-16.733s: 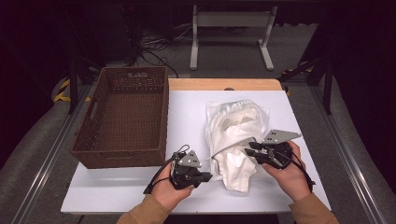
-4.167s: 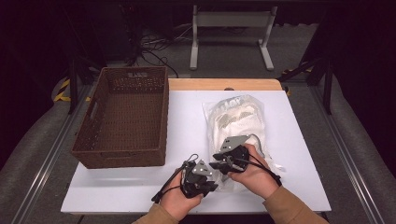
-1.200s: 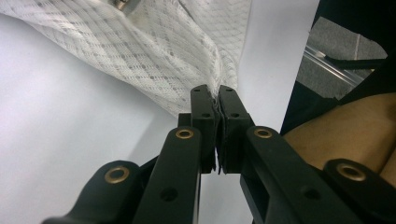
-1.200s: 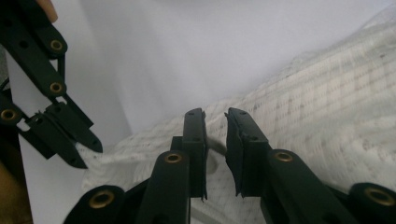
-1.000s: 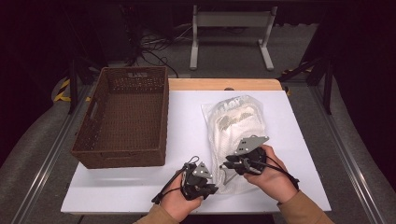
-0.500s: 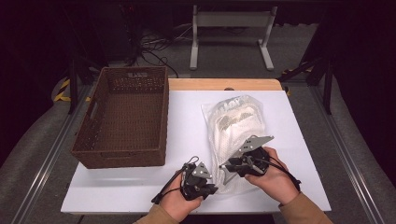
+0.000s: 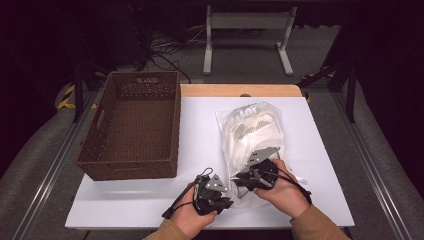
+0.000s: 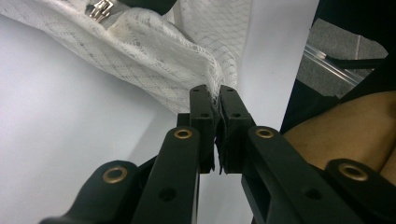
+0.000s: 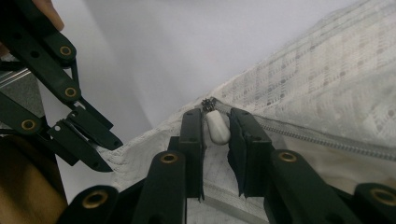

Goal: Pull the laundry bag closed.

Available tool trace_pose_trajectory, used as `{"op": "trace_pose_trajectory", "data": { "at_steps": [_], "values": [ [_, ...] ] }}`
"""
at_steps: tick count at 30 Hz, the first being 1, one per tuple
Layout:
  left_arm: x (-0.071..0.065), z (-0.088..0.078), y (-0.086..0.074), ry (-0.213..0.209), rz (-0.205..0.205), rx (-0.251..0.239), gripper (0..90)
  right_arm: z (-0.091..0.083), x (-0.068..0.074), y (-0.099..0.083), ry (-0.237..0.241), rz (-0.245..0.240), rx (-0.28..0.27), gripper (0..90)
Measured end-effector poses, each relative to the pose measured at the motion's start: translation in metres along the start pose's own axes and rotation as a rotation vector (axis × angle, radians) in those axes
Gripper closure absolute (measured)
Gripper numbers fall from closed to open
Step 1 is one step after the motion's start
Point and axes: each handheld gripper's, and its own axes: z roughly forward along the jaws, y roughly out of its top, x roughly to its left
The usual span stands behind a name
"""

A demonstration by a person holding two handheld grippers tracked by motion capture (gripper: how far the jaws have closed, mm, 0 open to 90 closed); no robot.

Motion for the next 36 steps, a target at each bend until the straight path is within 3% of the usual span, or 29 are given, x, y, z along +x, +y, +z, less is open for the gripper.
{"op": "trace_pose_trajectory", "data": {
  "at_steps": [5, 8, 11, 17, 22, 25, 31, 34, 36],
  "values": [
    [0.001, -0.002, 0.000, -0.005, -0.006, -0.007, 85.1, 0.000, 0.002, 0.002, -0.001, -0.035, -0.016, 81.3],
    [0.005, -0.006, -0.001, -0.008, -0.019, -0.029, 78.5, -0.002, 0.002, 0.001, 0.000, -0.049, -0.016, 81.7],
    [0.010, -0.015, -0.003, -0.014, -0.042, -0.056, 71.9, -0.005, 0.002, 0.000, -0.002, -0.057, -0.025, 81.7],
    [0.021, -0.027, -0.002, 0.005, -0.085, -0.099, 70.7, -0.007, 0.002, -0.001, -0.002, -0.062, -0.026, 81.8],
    [0.028, -0.020, 0.003, 0.029, -0.127, -0.104, 68.2, -0.006, 0.003, -0.001, 0.000, -0.070, -0.032, 81.8],
    [0.033, -0.014, 0.008, 0.013, -0.155, -0.113, 64.2, -0.006, 0.003, -0.001, 0.001, -0.075, -0.032, 81.8],
    [0.039, 0.002, 0.016, 0.016, -0.181, -0.063, 58.4, -0.007, 0.004, 0.000, 0.003, -0.085, -0.042, 81.9],
    [0.043, 0.007, 0.017, 0.005, -0.194, -0.059, 58.9, -0.008, 0.004, -0.001, 0.005, -0.084, -0.043, 81.9],
    [0.043, 0.009, 0.018, -0.013, -0.193, -0.063, 64.5, -0.008, 0.004, -0.002, 0.005, -0.085, -0.045, 81.9]
  ]
}}
